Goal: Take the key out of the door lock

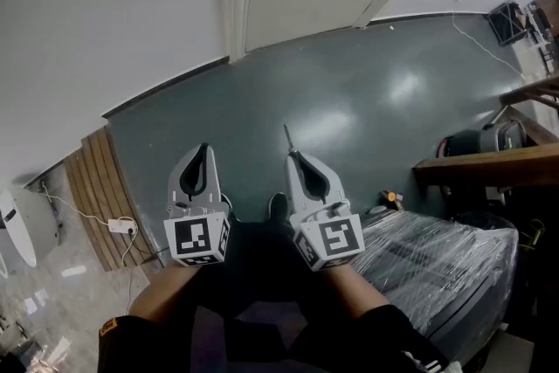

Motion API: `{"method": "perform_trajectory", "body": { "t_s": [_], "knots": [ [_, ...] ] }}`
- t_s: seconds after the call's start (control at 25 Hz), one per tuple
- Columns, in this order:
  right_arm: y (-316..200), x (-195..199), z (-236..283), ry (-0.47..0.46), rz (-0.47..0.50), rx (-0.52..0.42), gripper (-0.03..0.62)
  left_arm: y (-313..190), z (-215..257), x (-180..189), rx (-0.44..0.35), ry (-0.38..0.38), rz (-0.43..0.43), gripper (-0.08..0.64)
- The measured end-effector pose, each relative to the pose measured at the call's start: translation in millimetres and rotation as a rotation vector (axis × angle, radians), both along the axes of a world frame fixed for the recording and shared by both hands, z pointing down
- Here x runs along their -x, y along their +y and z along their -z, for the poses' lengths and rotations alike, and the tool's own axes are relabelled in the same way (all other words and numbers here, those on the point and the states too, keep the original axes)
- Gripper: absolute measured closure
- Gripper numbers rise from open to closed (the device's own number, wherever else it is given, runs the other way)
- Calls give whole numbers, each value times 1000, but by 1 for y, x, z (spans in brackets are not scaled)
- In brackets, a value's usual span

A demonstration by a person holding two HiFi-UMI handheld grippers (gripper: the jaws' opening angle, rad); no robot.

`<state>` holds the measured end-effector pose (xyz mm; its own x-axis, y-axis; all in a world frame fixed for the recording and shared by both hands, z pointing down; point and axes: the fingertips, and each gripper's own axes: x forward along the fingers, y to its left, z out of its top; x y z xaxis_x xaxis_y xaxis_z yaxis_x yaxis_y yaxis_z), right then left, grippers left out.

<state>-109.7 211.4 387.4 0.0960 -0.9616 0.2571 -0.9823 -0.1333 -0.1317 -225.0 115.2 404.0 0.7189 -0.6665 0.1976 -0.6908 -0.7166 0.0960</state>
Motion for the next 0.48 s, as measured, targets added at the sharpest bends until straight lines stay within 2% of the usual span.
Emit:
{"method": "perform_trajectory", "body": {
  "t_s": [0.48],
  "knots": [
    [26,-16,-9,-11,17,5,577,31,-2,-16,-8,-25,14,542]
  ]
}}
